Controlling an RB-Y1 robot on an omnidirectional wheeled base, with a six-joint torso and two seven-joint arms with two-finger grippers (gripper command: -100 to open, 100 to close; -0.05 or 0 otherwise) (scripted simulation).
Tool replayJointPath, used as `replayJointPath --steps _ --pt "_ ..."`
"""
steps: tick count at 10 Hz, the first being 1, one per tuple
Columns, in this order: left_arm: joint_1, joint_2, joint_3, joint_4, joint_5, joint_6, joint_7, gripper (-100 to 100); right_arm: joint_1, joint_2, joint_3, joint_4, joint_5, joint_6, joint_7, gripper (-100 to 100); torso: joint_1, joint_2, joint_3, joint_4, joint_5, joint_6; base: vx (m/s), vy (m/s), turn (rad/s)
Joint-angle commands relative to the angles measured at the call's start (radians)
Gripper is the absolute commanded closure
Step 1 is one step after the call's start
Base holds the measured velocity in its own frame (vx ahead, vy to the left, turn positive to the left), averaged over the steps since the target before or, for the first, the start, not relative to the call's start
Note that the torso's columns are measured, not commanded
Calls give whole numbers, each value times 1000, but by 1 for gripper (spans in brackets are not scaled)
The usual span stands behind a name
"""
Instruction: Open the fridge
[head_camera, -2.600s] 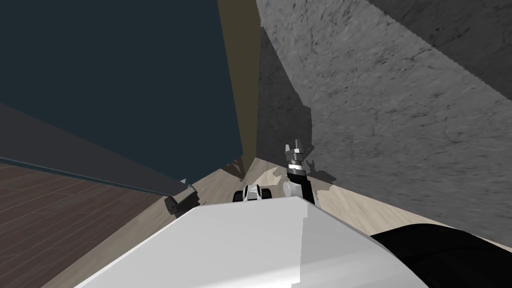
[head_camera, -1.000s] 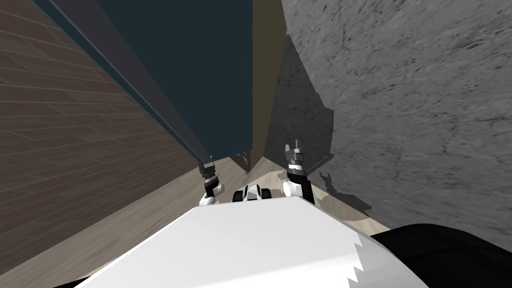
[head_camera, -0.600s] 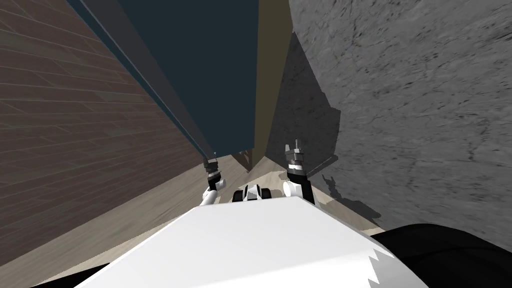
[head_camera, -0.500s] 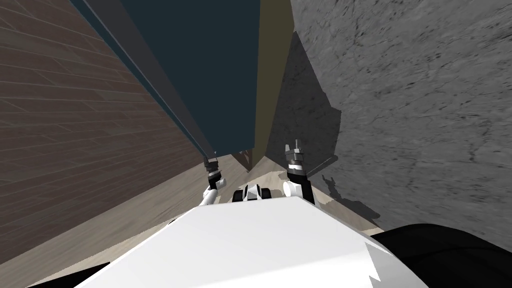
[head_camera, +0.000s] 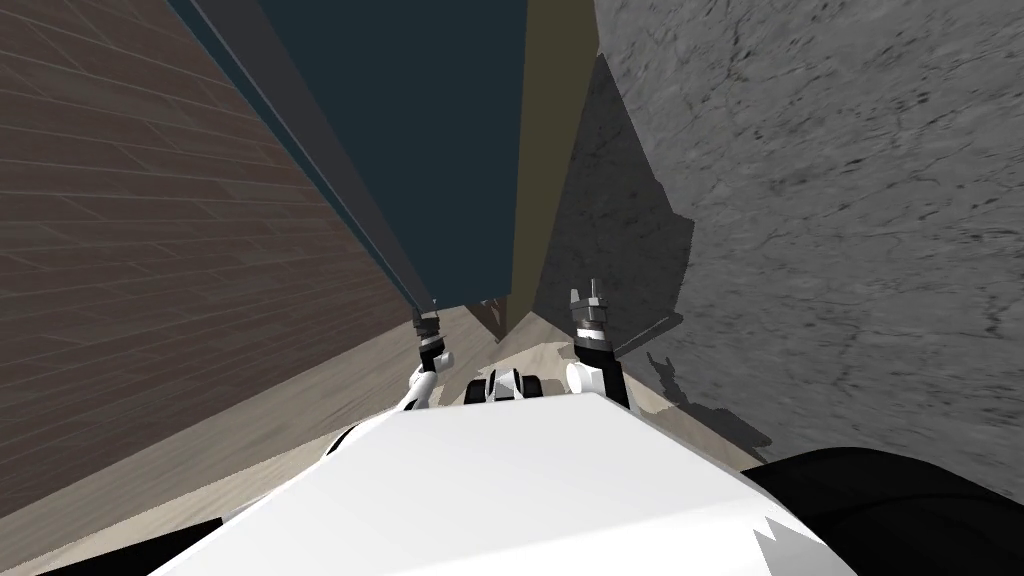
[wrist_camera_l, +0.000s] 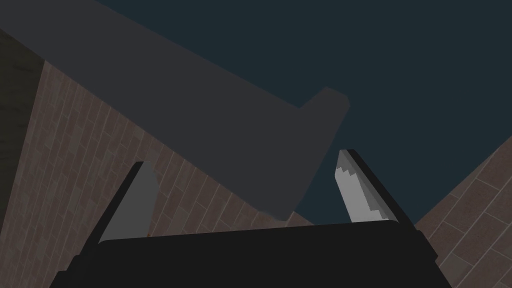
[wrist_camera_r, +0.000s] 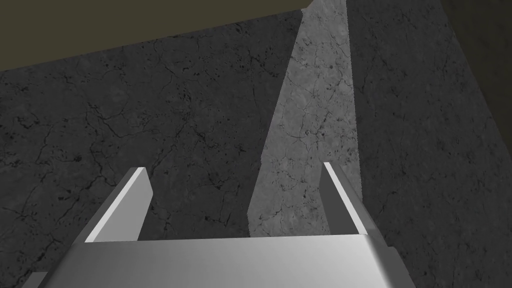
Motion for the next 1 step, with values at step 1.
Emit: replayJointPath --steps 1 --pt "-24 2 -2 -29 -1 2 0 -100 0 0 0 0 0 0 0 0 -2 -1 -1 2 -2 0 0 10 -2"
